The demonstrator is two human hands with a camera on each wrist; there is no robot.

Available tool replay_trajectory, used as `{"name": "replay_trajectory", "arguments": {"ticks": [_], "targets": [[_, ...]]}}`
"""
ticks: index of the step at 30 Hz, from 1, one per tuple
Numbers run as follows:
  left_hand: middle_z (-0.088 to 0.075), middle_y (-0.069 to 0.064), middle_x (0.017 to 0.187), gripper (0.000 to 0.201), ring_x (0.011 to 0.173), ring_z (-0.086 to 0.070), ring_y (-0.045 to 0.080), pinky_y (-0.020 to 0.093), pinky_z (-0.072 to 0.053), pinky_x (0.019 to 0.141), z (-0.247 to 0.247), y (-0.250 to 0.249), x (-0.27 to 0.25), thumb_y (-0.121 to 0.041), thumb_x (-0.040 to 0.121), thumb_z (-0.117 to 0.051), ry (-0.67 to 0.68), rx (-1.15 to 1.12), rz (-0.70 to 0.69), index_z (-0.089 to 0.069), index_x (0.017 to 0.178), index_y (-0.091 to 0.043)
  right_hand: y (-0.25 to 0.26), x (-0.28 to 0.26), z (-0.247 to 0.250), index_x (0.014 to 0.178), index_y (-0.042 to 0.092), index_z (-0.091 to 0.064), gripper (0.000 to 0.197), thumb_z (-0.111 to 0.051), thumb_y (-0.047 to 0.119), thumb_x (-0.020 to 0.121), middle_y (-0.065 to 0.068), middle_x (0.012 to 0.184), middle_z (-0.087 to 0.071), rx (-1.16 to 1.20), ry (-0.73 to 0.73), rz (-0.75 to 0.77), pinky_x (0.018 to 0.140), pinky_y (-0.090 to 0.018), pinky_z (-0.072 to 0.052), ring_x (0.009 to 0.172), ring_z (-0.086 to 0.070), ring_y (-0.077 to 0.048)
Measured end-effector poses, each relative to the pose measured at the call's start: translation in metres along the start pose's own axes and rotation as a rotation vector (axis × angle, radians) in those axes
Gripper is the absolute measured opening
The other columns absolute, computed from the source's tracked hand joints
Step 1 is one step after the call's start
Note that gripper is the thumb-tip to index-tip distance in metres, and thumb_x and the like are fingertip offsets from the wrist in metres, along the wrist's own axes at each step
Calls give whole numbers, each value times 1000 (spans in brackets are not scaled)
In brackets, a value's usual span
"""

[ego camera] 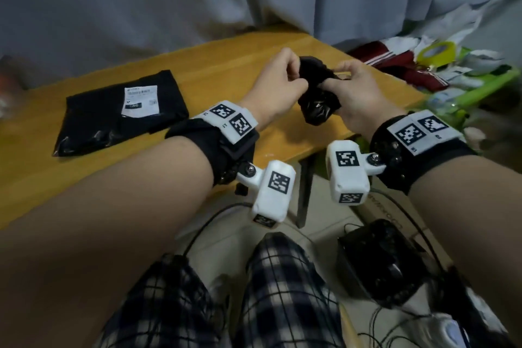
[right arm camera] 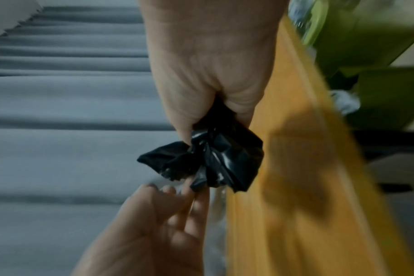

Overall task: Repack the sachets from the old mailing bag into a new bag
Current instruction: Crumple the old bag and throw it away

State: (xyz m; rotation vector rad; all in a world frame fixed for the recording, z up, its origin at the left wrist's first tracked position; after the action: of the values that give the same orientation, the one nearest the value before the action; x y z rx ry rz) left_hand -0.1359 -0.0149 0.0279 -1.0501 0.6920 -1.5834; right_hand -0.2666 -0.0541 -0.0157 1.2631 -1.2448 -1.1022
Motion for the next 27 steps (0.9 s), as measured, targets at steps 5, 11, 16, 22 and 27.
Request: {"name": "replay_trajectory", "arguments": {"ticks": [5, 11, 16, 22, 27], "targets": [[-45, 0, 71, 29, 72, -52, 21, 38, -46, 70, -80, 3, -19, 4, 85, -46, 110, -72, 90, -36, 72, -20, -24, -28, 83, 90, 22, -61, 37, -41, -10, 86, -6, 93, -63, -156, -68, 76, 63, -25, -52, 77, -63, -17], [-49, 7, 79, 22, 64, -58, 13, 35, -51, 72, -193, 44, -37, -1, 92, -45, 391, -93, 189, -38, 80, -18, -91, -63, 184, 63, 20, -54, 41, -44, -8, 90, 0, 72, -53, -463, -210, -39, 53, -13, -42, 59, -52, -3], [-47, 2, 71, 24, 63, -55, 18, 40, -48, 75, -278, 117, -50, -1, 91, -47, 513, -65, 318, -42, 79, -21, -178, -77, 236, 70, 8, -54, 29, -39, 11, 94, -14, 76, -52, -599, -249, -246, 61, -26, -36, 71, -48, -24], [-53, 1, 72, 14, 75, -58, 23, 41, -51, 81, -344, 218, -61, -6, 93, -44, 582, 22, 491, -47, 92, -21, -319, -88, 272, 104, 9, -56, 35, -64, 31, 79, -15, 115, -47, -855, -236, -577, 91, -37, -41, 105, -48, -32], [-56, 3, 80, 15, 82, -60, 24, 41, -52, 85, -387, 267, -58, -9, 91, -45, 653, 55, 577, -46, 102, -19, -398, -99, 283, 122, 13, -37, 50, -52, -5, 78, -10, 117, -50, -703, -296, -620, 91, -29, -40, 106, -52, -26]]}}
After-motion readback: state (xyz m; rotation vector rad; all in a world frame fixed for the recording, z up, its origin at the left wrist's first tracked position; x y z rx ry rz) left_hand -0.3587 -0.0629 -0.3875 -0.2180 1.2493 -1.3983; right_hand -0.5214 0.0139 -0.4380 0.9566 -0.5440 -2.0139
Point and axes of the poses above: each hand's wrist, its own x-axis towards the middle knuckle, its own z-axis out of the back of the hand, y = z × x, the point moved 8 cm from there along x, towards the middle knuckle
